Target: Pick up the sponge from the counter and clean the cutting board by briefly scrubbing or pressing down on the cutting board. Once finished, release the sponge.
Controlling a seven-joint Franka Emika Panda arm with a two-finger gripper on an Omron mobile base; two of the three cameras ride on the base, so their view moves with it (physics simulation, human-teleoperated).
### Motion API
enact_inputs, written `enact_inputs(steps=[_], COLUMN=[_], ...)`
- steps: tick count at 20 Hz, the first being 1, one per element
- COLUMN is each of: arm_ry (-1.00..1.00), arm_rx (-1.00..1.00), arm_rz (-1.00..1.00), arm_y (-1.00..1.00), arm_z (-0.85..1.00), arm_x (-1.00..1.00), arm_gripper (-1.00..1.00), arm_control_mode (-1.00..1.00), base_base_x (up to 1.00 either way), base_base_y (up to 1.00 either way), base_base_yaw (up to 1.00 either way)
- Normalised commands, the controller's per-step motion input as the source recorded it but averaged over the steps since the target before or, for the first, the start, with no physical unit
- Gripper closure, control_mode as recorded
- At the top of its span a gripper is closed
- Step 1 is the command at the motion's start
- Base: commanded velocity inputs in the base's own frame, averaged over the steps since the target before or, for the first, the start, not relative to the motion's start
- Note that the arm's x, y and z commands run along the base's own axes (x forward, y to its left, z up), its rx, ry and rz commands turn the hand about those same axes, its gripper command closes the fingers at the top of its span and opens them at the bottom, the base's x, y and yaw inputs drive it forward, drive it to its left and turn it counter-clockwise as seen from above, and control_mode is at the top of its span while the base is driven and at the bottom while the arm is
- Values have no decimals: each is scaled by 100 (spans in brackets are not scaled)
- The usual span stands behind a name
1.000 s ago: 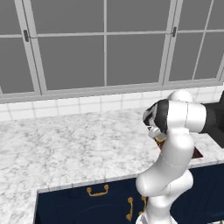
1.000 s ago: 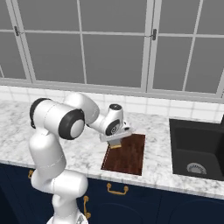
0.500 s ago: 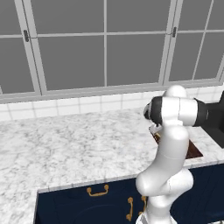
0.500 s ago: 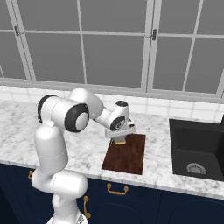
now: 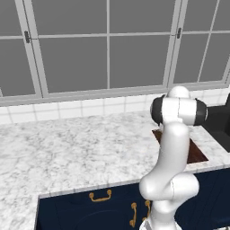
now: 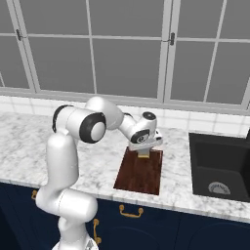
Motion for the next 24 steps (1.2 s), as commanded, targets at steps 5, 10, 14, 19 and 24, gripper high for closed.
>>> enact_inputs(steps=[5, 10, 14, 19, 24], arm_ry=[-18, -18, -1, 0, 0], arm_rx=[0, -7, -24, -29, -19], arm_rz=[0, 0, 4, 4, 3], arm_y=[-95, -72, -9, 0, 0], arm_z=[-59, -57, -71, -71, -61], arm_x=[0, -65, -100, -100, -100], arm_gripper=[100, 100, 100, 100, 100], arm_control_mode=[-100, -100, -100, -100, -100], base_base_x=[0, 0, 0, 0, 0], base_base_y=[0, 0, 0, 0, 0], base_base_yaw=[0, 0, 0, 0, 0])
